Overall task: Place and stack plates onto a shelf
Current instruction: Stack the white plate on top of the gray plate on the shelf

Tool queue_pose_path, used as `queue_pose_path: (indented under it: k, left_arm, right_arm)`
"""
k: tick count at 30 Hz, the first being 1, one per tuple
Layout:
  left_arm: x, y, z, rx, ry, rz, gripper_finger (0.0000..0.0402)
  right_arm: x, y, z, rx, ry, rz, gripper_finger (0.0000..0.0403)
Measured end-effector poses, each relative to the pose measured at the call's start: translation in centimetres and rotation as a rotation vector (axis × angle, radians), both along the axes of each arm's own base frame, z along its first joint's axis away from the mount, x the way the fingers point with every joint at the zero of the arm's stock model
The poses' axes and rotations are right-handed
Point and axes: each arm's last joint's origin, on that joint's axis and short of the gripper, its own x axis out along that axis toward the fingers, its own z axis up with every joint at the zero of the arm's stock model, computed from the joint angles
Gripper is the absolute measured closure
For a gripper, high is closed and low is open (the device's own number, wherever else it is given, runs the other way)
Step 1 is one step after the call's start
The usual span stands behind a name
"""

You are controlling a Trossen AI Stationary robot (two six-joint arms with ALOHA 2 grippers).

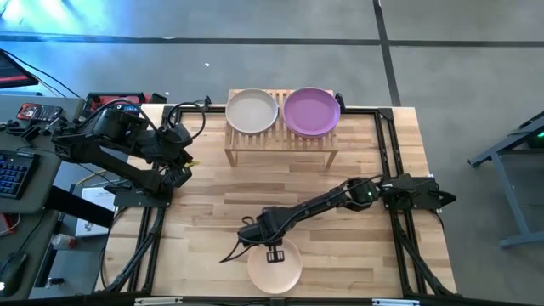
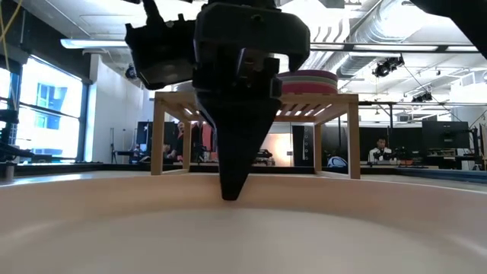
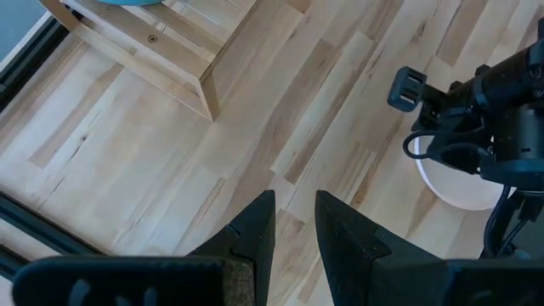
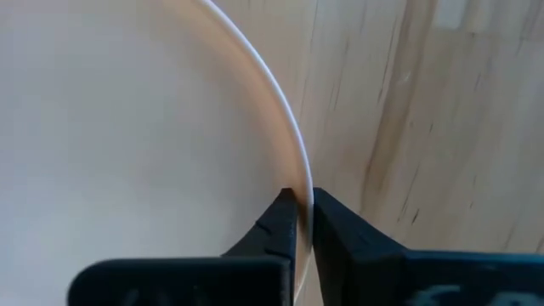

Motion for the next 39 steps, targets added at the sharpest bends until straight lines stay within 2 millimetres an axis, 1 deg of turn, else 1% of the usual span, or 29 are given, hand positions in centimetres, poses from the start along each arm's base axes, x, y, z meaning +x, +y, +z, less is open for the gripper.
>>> queue_pose_path:
  k: [7, 10, 12, 19, 26, 32, 36, 39]
  left_arm:
    - [0.0, 0.0, 0.0, -0.002, -0.001, 0.004, 0.0326]
    - [0.0, 0.0, 0.0, -0.004, -0.001, 0.008, 0.0326]
    - [0.0, 0.0, 0.0, -0.004, -0.001, 0.008, 0.0326]
    - [0.0, 0.0, 0.0, -0.004, -0.001, 0.007, 0.0326]
    - [0.0, 0.0, 0.0, -0.004, -0.001, 0.007, 0.0326]
    - [0.2, 0.0, -0.1, 0.0, 0.004, 0.008, 0.0326]
    - [0.5, -0.1, -0.2, 0.002, 0.014, 0.008, 0.0326]
    - [0.9, -0.1, -0.3, 0.004, 0.023, 0.008, 0.0326]
  right_arm:
    - [-0.4, -0.5, 0.0, -0.009, 0.054, -0.017, 0.0401]
    - [-0.5, -0.6, 0.4, -0.008, 0.059, -0.019, 0.0402]
    - [-0.6, -0.7, 1.0, -0.003, 0.047, -0.024, 0.0402]
    - [-1.0, -1.2, 4.0, -0.004, -0.013, -0.081, 0.0403]
    - [-1.3, -2.4, 6.9, 0.003, -0.076, -0.135, 0.0403]
    - [-1.7, -4.0, 9.4, 0.008, -0.129, -0.18, 0.0403]
    - [-2.0, -5.5, 11.5, 0.026, -0.169, -0.232, 0.0403]
    - [-2.4, -7.0, 13.3, 0.041, -0.209, -0.281, 0.0403]
